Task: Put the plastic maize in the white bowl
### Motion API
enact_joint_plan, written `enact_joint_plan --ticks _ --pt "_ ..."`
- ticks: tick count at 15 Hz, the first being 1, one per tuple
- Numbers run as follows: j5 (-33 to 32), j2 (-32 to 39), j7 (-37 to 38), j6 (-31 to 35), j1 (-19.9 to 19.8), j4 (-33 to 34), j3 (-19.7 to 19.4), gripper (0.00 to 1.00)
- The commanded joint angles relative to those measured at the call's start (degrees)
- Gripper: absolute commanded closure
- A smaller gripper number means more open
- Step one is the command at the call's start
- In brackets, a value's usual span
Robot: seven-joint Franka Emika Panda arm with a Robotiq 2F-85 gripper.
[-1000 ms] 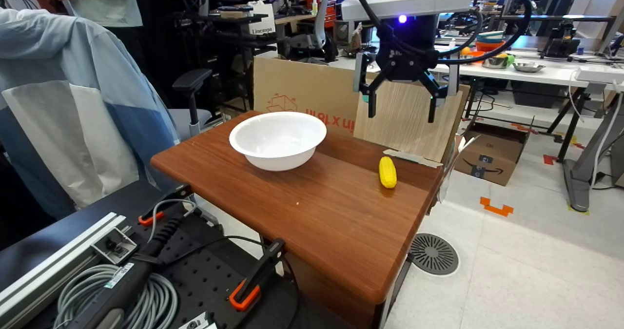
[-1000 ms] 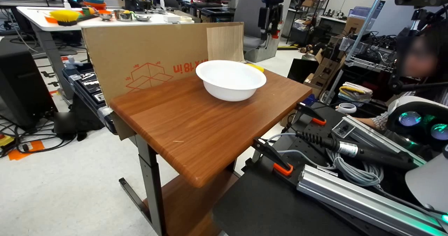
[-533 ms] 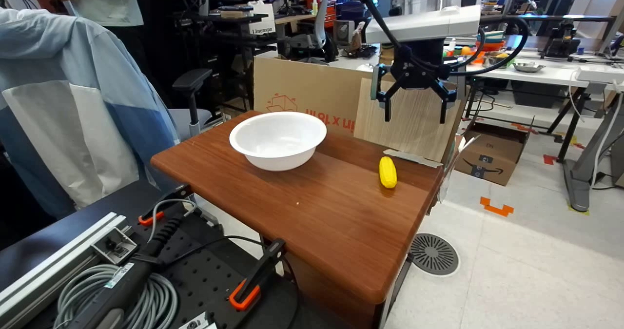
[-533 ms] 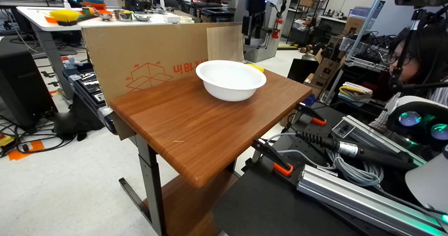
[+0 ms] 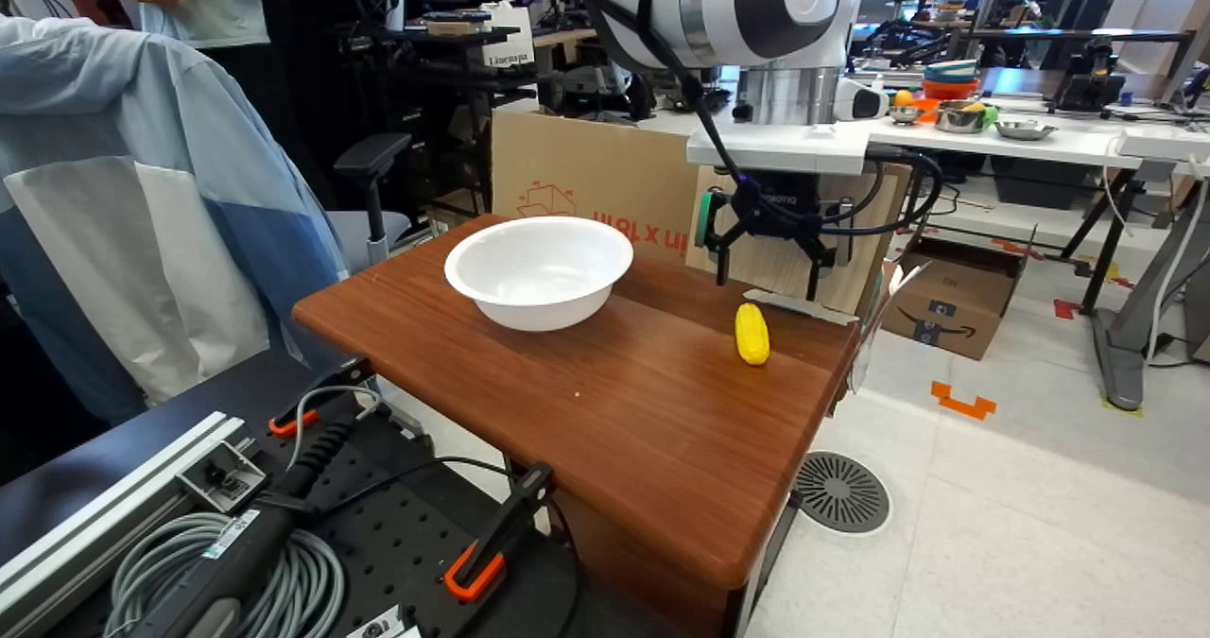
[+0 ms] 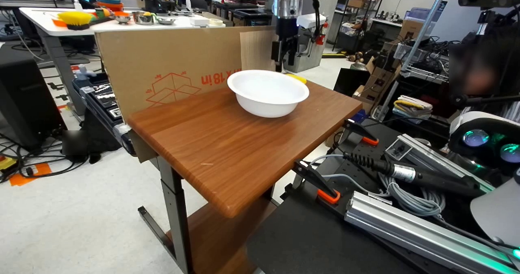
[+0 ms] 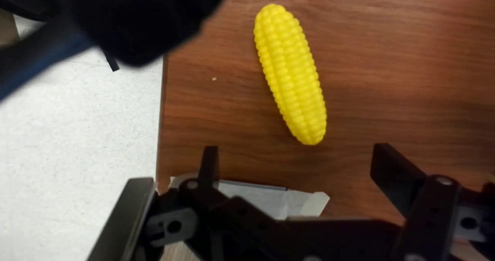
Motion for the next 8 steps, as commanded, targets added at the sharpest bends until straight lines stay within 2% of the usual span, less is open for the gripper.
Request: enact_joint_plan --ticks 1,8 --pt "1.58 -0.15 -0.47 -0.83 -1.54 -0.84 1.51 0.00" --pt "1.23 -0.69 0.95 0.34 -1.14 -5.31 0.78 0.00"
